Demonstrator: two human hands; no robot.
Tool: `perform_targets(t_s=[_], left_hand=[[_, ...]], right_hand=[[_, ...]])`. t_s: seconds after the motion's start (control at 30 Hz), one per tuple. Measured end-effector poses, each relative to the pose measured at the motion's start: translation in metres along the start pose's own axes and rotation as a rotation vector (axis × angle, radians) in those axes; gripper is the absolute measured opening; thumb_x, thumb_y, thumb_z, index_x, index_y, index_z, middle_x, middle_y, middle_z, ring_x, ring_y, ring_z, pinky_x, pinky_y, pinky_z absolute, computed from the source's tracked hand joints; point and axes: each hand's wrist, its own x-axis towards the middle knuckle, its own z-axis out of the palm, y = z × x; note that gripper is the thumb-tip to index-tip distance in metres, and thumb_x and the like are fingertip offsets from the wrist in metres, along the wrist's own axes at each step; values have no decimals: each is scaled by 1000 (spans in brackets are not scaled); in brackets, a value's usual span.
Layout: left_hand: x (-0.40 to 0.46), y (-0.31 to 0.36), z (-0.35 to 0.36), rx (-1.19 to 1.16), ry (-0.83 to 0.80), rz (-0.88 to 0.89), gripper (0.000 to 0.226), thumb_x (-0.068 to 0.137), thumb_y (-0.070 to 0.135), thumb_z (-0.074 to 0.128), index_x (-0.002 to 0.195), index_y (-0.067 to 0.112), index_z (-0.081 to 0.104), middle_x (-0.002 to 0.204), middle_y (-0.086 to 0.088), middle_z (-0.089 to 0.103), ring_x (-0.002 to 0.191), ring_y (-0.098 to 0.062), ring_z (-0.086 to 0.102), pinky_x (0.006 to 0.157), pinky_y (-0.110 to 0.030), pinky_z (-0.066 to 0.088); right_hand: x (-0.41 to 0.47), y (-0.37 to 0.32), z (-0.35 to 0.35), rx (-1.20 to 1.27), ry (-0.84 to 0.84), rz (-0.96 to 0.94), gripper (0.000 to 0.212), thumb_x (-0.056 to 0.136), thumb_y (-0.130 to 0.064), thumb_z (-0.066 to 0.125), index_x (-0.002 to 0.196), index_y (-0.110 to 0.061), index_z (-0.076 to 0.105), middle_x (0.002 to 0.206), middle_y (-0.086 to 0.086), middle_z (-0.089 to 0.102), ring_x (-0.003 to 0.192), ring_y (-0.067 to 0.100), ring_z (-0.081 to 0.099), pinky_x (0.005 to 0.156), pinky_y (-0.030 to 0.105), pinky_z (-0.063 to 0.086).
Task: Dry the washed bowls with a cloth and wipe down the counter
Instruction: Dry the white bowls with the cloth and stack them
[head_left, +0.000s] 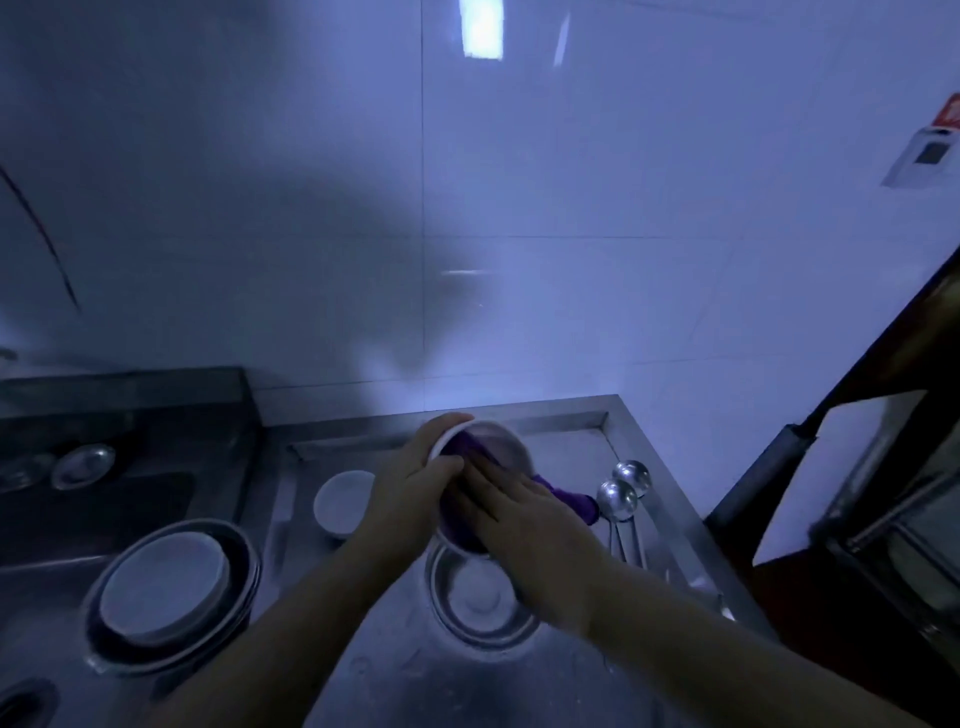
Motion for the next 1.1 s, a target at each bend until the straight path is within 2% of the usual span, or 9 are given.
perform_targets(t_s=[0.13,0.23,0.43,0.57,0.67,0.8,0.93,1.03,1.1], left_hand=[[7,-2,-10,23,-30,-14,34,78,31,44,105,49,57,108,25,60,96,9,54,73,-9,45],[11,-5,-18,62,-86,-6,36,75,32,47,104,49,59,109,19,62,100,-4,56,77,-22,47],[18,-3,-19,20,-378,-105,54,54,27,54,107,27,67,112,-2,67,107,-30,58,94,-53,44],[20,2,-18,-33,-512,-239,57,57,10,51,108,26,69,112,-4,69,106,-22,63,91,-38,52],[16,17,-9,-28,-424,-186,56,56,6,47,100,31,72,105,6,71,95,-7,65,76,-17,51],[15,35,11,58,-119,-65,48,57,14,47,100,21,68,105,-5,68,101,-25,59,86,-40,47],[17,46,30,158,-35,-130,37,65,25,47,99,29,59,107,-3,60,99,-22,56,78,-35,47],[16,51,33,228,-114,-313,37,84,27,53,121,23,47,110,-8,57,90,-20,59,64,-29,50],[11,57,32,421,-74,-270,67,87,30,60,143,19,25,125,-6,49,106,-16,54,81,-26,48]], right_hand=[[5,-8,12,105,121,-90,87,62,-2,82,139,-15,44,144,4,46,133,19,43,106,34,40],[-1,19,18,79,174,-254,55,76,-8,75,128,-15,58,132,3,58,124,17,52,106,33,41],[5,75,5,-229,157,-527,30,88,-3,52,116,-10,59,124,4,59,124,21,43,119,33,10],[9,80,6,-301,165,-610,38,93,-3,46,127,-16,57,135,3,55,136,24,36,118,42,15],[0,73,5,-161,356,-501,26,90,-11,57,112,-15,70,120,5,65,122,23,54,114,36,27],[-23,56,10,15,460,-225,17,85,-22,63,98,-17,73,105,1,70,104,15,63,114,33,27],[-36,54,9,154,461,-113,11,80,-28,74,90,-24,70,95,-5,70,95,10,63,107,42,38],[-43,72,-1,135,369,-138,14,76,-28,76,88,-27,70,92,-7,70,91,10,63,108,49,35],[-46,84,-9,172,301,-126,20,72,-27,79,89,-27,70,91,-6,70,91,13,63,103,51,38]])
